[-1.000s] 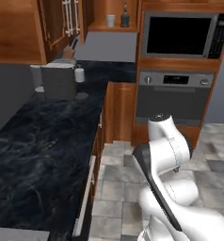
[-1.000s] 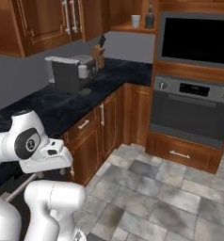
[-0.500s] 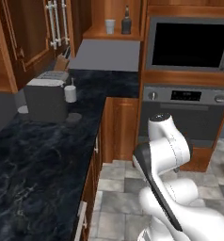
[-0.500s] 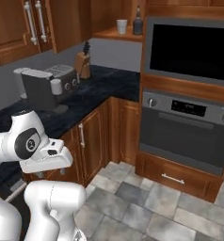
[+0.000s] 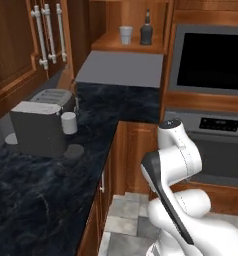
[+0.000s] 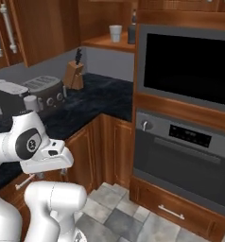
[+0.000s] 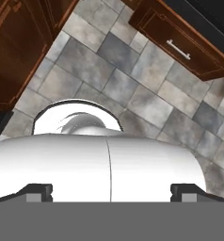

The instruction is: There is a bowl on the dining counter. Grab a lemon wedge from the fridge and place it in the bowl. Then get the liquor bottle and glass cup from the cabinet and place them next to the bowl.

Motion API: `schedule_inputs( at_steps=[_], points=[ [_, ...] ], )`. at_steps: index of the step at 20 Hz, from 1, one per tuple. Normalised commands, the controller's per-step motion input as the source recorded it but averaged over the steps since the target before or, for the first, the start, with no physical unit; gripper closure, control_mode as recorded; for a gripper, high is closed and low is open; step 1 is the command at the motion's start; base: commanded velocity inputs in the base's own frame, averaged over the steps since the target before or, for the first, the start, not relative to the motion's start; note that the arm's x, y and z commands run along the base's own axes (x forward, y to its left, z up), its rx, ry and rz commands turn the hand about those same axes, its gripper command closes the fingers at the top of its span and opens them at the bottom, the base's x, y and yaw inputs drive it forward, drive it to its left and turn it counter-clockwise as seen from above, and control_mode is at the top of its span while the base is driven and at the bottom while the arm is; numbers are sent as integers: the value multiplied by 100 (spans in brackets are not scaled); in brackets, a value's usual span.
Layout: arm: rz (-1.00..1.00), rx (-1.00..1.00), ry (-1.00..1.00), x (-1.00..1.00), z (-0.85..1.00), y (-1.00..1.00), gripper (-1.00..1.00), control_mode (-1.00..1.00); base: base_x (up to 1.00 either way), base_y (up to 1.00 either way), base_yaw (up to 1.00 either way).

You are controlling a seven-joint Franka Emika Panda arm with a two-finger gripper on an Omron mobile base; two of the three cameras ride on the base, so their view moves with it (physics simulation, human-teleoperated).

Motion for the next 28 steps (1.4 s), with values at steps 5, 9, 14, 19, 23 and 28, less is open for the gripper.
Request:
schedule_inputs(
  at_steps=[5,9,14,19,23,28],
  points=[
    [0,0,0,0,0,0,-100,100,30,0,15],
    [0,0,0,0,0,0,-100,100,56,5,5],
    [0,0,0,0,0,0,-100,100,76,8,0],
    [0,0,0,0,0,0,-100,100,76,2,6],
    [0,0,0,0,0,0,-100,100,70,9,7],
    [0,0,0,0,0,0,-100,100,59,32,0]
  ],
)
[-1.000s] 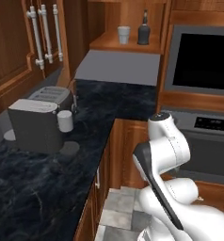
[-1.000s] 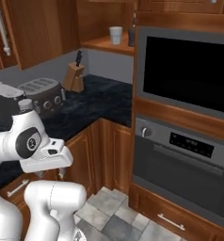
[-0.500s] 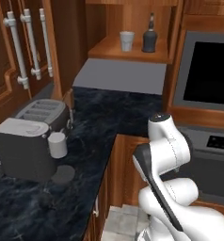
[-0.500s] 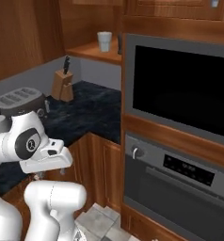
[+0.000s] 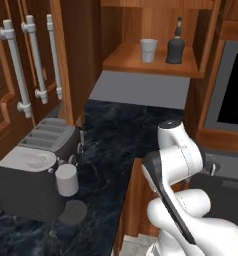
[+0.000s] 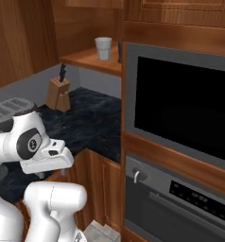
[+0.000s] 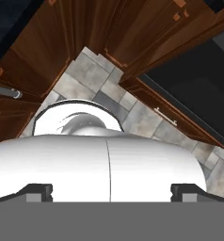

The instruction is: There is a bowl on the dining counter. Grab a lemon wedge from the fridge and place it in the bowl. Then get the liquor bottle and glass cup from the cabinet and place them next to the bowl.

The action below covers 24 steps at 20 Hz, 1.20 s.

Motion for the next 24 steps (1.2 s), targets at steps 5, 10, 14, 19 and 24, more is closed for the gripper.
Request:
schedule_inputs(
  at_steps=[5,10,14,19,24],
  points=[
    [0,0,0,0,0,0,-100,100,67,14,-4],
    [0,0,0,0,0,0,-100,100,80,3,-9],
    [0,0,0,0,0,0,-100,100,78,10,-14],
    [0,0,0,0,0,0,-100,100,88,24,-17],
    [0,0,0,0,0,0,-100,100,79,71,-31]
  ],
)
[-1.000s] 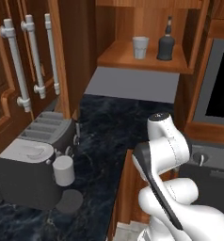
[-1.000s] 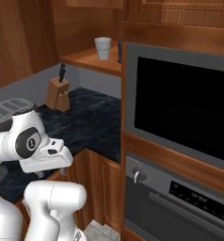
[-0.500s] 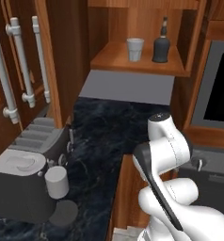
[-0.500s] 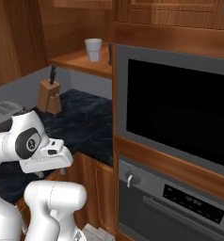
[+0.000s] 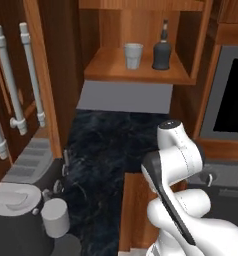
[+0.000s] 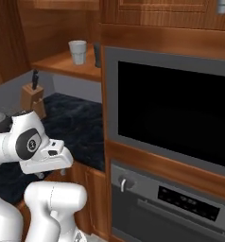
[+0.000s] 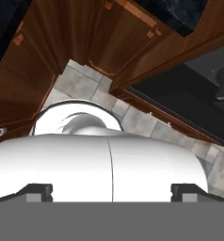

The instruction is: There is a bowl on the dining counter. Grab a lemon wedge from the fridge and place it in the bowl. Then get the liquor bottle and glass cup from the cabinet and place them next to the bowl.

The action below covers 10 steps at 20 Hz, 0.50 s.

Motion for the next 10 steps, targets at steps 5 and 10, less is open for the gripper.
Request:
schedule_inputs(
  at_steps=[5,10],
  points=[
    [0,0,0,0,0,0,-100,100,57,100,-45],
    [0,0,0,0,0,0,-100,100,48,100,-45]
  ],
)
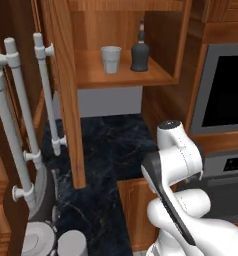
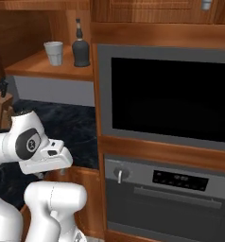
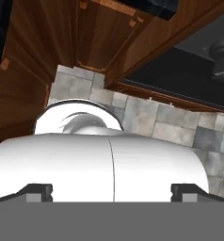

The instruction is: There is a bowl on the dining counter. Grab a lemon wedge from the fridge and place it in the bowl. Then get the liquor bottle and glass cup from the cabinet and place them next to the bowl.

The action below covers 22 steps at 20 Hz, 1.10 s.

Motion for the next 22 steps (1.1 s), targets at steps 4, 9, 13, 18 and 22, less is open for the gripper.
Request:
schedule_inputs(
  at_steps=[4,9,13,18,22],
  points=[
    [0,0,0,0,0,0,-100,100,29,87,-17],
    [3,6,-4,6,6,24,-100,-100,10,42,0],
    [18,20,-16,7,31,57,-100,-100,0,0,0],
    [15,26,-26,6,54,23,-100,-100,0,0,0],
    [8,25,-41,2,73,0,-100,-100,0,0,0]
  ],
)
